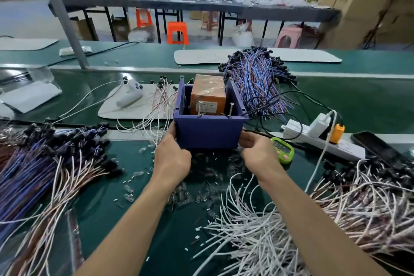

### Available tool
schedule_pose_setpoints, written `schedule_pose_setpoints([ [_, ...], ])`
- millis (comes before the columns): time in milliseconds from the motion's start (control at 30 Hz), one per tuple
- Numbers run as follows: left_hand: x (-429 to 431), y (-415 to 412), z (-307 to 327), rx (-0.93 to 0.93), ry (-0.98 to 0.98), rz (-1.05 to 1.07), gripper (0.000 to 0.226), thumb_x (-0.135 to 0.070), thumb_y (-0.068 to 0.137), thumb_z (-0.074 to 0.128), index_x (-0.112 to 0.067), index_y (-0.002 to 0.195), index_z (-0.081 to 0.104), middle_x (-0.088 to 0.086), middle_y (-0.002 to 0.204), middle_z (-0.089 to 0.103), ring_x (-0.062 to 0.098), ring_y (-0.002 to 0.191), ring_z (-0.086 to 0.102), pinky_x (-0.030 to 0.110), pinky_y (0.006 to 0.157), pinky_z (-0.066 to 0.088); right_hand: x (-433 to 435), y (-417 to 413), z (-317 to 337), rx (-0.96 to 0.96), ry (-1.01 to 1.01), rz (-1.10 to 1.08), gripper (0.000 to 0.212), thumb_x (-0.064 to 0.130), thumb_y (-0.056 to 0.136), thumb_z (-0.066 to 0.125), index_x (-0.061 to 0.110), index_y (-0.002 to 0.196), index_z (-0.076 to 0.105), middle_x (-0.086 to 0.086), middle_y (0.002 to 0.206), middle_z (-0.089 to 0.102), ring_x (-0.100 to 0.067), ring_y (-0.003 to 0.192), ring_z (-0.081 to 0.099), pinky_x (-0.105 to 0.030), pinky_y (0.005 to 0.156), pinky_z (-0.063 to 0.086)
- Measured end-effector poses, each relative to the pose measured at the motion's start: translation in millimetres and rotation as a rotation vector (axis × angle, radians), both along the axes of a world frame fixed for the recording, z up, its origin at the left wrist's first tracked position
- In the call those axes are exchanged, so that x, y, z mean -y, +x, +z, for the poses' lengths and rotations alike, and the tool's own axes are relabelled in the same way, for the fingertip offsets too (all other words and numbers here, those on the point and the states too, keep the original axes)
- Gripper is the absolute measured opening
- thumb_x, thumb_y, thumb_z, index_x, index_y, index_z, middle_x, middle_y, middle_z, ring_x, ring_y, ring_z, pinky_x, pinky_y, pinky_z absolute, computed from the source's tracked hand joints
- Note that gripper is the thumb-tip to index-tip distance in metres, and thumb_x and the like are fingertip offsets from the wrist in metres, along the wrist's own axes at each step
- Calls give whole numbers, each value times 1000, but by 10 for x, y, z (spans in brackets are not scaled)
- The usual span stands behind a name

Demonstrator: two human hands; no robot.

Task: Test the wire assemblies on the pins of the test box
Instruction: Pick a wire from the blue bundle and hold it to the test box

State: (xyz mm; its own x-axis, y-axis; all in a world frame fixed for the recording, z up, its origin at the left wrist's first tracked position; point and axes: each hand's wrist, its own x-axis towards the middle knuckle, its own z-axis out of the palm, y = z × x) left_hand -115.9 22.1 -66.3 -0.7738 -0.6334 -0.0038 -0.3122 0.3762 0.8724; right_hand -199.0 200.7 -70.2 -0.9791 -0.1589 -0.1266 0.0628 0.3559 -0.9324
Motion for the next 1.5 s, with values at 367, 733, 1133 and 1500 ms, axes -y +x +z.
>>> schedule_pose_setpoints([
  [367, 59, 96, 55, 29, 56, -170, 96, 19, 77, 38, -35, 157, 35, -23, 135, 55, -1, 105, 58, 9, 82, 42, -43, 41, 91, -124, 224, 98, 76, -19, 82, 43, 18, 148, 53, 4, 133, 66, -8, 108, 57, -25, 92, 45],
  [733, 45, 586, -203, 324, -543, -304, 68, -43, 104, 47, -19, 163, 23, 3, 167, 32, 23, 153, 28, 37, 126, 19, -195, 357, 81, -266, 852, 385, 70, -7, 89, 47, 26, 151, 48, -9, 141, 61, -30, 120, 61, -34, 93, 51],
  [1133, 118, 869, -341, 324, -710, -387, 64, -58, 105, 31, -30, 162, 26, 2, 172, 13, 19, 159, 7, 41, 128, 6, -234, 456, 151, -369, 582, 334, 34, 15, 96, 64, 34, 123, 72, 1, 108, 75, -1, 50, 54, -7, 45, 36],
  [1500, 173, 1303, 25, 28, -645, -179, 56, -34, 101, 60, -28, 153, 43, -5, 154, 50, 15, 144, 42, 32, 122, 20, 284, 865, 368, -415, 791, 585, 30, 24, 94, 65, 35, 122, 71, 3, 115, 74, -15, 86, 69, -34, 83, 59],
])
